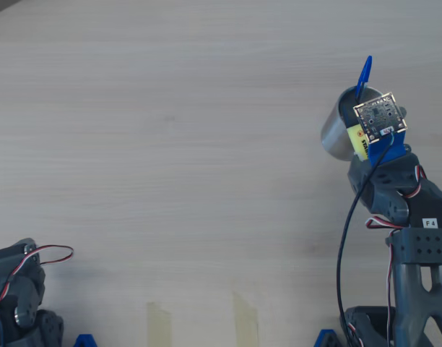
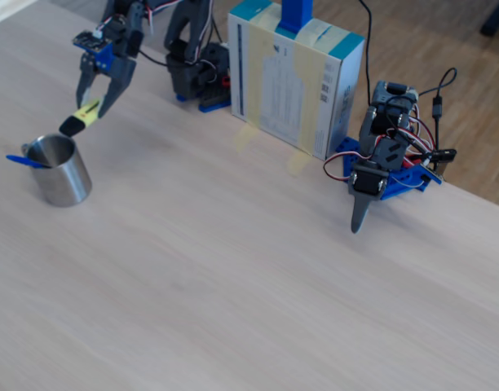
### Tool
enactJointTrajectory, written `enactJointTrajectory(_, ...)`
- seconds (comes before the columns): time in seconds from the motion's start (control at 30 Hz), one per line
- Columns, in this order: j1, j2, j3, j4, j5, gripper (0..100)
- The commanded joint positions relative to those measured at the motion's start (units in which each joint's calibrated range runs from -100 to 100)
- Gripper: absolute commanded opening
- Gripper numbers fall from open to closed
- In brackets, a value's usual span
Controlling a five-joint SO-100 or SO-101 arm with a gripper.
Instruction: Grab the yellow pen and put it in the silver cup.
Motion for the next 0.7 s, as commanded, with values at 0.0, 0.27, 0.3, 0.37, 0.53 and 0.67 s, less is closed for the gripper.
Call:
enactJointTrajectory(0.0, -1.0, -2.19, -0.26, -3.11, -2.49, 10)
enactJointTrajectory(0.27, -3.09, -2.35, -0.26, -10.57, -7.17, 10)
enactJointTrajectory(0.3, -3.18, -2.35, -0.17, -11.6, -7.75, 10)
enactJointTrajectory(0.37, -3.61, -2.35, -0.08, -13.32, -8.79, 10)
enactJointTrajectory(0.53, -3.96, -2.6, 1.47, -20.53, -10.92, 10)
enactJointTrajectory(0.67, -5.18, -5.01, 4.55, -27.13, -13.26, 10)
